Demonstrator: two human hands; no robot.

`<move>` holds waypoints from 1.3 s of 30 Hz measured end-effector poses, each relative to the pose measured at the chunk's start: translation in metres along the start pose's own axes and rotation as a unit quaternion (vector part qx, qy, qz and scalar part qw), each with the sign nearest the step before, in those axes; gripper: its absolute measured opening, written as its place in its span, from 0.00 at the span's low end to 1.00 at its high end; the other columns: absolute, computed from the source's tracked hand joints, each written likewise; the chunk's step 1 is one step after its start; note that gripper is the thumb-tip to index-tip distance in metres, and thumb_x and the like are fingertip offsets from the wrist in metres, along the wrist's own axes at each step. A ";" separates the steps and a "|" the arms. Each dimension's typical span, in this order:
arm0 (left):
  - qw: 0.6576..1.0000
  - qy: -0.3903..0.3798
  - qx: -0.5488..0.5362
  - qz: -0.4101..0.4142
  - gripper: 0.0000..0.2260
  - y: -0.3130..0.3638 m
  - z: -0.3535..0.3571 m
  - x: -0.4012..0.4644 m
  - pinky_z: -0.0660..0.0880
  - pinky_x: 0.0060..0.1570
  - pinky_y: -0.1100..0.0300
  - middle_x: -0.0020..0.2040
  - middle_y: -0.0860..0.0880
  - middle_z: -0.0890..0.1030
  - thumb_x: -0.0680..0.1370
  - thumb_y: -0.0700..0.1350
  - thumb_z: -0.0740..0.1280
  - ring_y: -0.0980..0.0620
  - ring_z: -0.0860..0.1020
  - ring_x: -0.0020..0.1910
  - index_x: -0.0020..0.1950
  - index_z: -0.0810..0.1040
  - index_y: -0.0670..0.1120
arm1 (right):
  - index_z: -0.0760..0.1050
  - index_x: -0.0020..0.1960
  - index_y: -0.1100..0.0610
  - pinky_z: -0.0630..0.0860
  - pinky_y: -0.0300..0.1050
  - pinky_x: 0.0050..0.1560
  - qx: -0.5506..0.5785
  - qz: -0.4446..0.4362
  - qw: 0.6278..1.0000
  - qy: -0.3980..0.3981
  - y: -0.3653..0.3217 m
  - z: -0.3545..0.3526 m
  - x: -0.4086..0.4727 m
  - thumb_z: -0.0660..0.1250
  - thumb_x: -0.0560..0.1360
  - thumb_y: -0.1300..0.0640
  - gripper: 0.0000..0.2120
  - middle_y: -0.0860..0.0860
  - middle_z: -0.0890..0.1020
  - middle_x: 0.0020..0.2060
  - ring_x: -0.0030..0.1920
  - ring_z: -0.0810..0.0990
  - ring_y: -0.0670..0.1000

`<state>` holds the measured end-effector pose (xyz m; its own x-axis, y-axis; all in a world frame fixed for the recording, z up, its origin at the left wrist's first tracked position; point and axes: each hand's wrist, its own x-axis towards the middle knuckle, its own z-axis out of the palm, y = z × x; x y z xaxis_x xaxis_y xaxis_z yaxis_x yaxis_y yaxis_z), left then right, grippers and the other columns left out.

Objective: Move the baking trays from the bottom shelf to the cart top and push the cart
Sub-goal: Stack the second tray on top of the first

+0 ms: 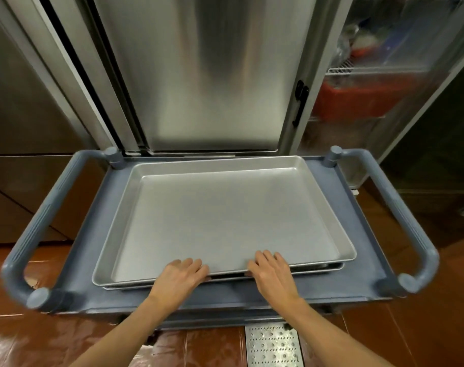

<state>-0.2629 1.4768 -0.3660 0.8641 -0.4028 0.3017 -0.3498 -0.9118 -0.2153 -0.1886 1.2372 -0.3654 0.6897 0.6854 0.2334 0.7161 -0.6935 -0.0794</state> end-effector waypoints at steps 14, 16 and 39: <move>0.990 -0.025 -0.125 -0.058 0.31 -0.005 0.021 -0.015 0.72 0.24 0.56 0.30 0.48 0.76 0.81 0.63 0.46 0.47 0.76 0.28 0.34 0.76 0.45 | 0.79 0.51 0.56 0.73 0.50 0.50 0.049 -0.001 0.993 -0.109 0.011 0.015 -0.014 0.49 0.80 0.42 0.25 0.53 0.80 0.46 0.47 0.75 0.54; 0.987 -0.041 -0.133 -0.077 0.33 -0.004 0.023 -0.017 0.73 0.25 0.55 0.32 0.48 0.76 0.80 0.64 0.42 0.47 0.76 0.30 0.35 0.76 0.45 | 0.78 0.53 0.56 0.72 0.50 0.52 0.042 0.001 0.992 -0.120 0.011 0.017 -0.015 0.46 0.80 0.42 0.27 0.53 0.80 0.49 0.49 0.75 0.54; 0.603 0.232 -0.709 -0.283 0.16 0.070 -0.216 0.149 0.79 0.52 0.52 0.53 0.45 0.83 0.81 0.52 0.57 0.44 0.81 0.53 0.56 0.81 0.45 | 0.82 0.53 0.54 0.80 0.50 0.52 0.632 0.297 0.648 0.306 -0.020 -0.228 -0.004 0.56 0.82 0.48 0.17 0.52 0.86 0.48 0.50 0.84 0.52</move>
<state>-0.2366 1.3359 -0.1355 0.9107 0.3263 0.2531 -0.2890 0.0658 0.9551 -0.2303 1.1974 -0.1436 0.9887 -0.1034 0.1089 0.1284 0.2057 -0.9702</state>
